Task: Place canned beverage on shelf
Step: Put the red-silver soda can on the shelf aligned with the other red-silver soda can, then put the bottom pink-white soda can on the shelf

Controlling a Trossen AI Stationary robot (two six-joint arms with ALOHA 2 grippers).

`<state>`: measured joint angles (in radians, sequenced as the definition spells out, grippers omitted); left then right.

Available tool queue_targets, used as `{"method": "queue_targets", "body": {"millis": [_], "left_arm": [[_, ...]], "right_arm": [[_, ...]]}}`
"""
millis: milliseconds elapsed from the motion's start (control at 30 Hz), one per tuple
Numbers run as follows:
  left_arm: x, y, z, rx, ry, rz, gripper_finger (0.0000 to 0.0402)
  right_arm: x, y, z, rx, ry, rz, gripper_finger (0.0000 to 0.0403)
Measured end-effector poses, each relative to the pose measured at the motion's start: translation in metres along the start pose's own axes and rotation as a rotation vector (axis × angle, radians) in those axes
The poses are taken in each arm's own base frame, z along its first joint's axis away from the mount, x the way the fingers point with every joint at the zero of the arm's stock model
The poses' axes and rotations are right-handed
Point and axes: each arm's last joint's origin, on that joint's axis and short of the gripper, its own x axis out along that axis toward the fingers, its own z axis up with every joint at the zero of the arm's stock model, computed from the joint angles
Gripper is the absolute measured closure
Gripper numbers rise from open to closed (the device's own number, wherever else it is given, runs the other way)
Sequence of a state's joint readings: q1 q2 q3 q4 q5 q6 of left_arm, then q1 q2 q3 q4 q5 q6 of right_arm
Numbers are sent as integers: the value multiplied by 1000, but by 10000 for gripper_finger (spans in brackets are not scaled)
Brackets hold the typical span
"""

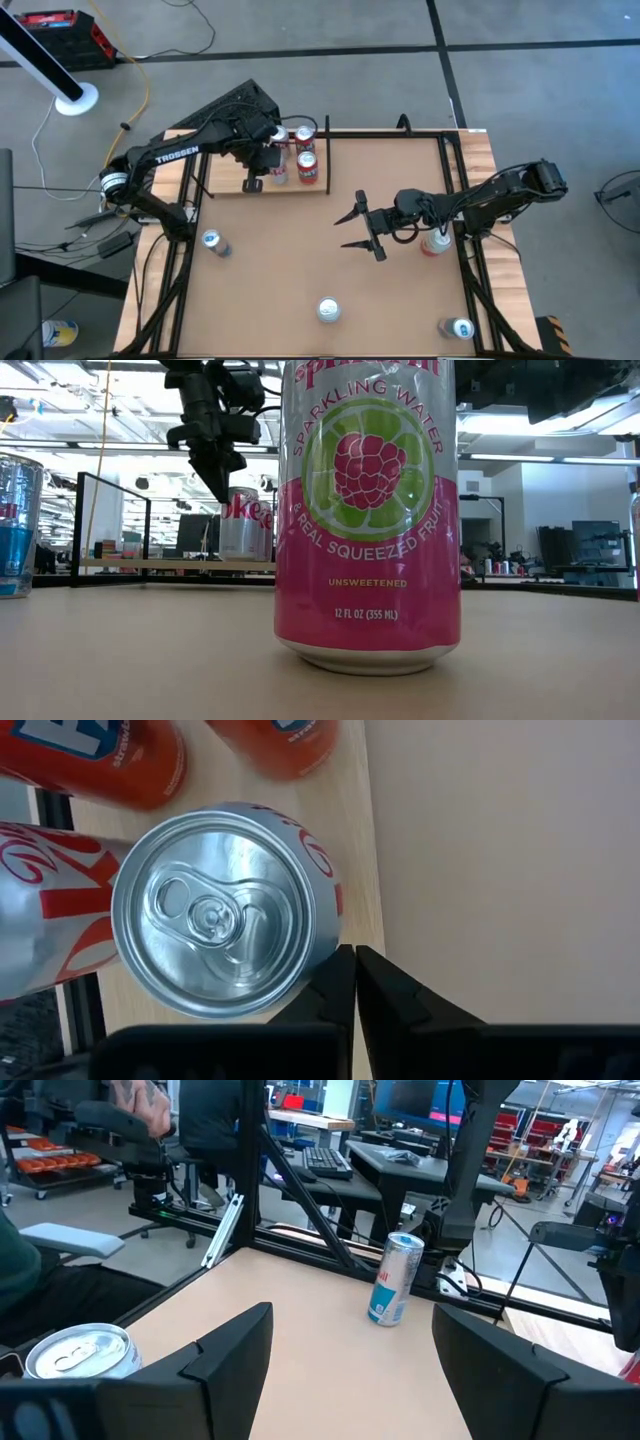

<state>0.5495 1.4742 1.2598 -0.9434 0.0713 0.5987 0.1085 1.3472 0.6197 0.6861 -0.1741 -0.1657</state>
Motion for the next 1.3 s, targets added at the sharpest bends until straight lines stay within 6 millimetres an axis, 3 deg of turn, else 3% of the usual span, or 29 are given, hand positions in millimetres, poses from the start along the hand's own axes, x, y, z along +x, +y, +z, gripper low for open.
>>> {"method": "queue_targets", "body": {"millis": [200, 400, 500, 700, 900, 1000, 1167, 1300], "left_arm": [[-5, -9, 3, -41, 6, -80, 401], [-34, -25, 19, -131, 36, -131, 401], [-48, -42, 26, -205, 42, -241, 401], [-53, -103, 48, -155, -75, -505, 402], [-48, -186, 75, 129, -308, -619, 402], [-47, -220, 79, 270, -446, -593, 402], [-45, -256, 81, 386, -638, -458, 401], [-32, -274, 73, 448, -734, -456, 395]], "right_arm": [[0, 0, 0, 0, 1, 0, 106], [0, 0, 0, 1, 1, 0, 106], [0, 0, 0, 1, 1, 1, 106], [0, 1, -1, 5, 6, 3, 106], [0, 1, -1, 27, 6, 3, 106], [0, 1, -2, 47, 18, 5, 106], [0, 1, -2, 68, 26, 6, 106], [0, 1, -2, 67, 22, 5, 106]]}}
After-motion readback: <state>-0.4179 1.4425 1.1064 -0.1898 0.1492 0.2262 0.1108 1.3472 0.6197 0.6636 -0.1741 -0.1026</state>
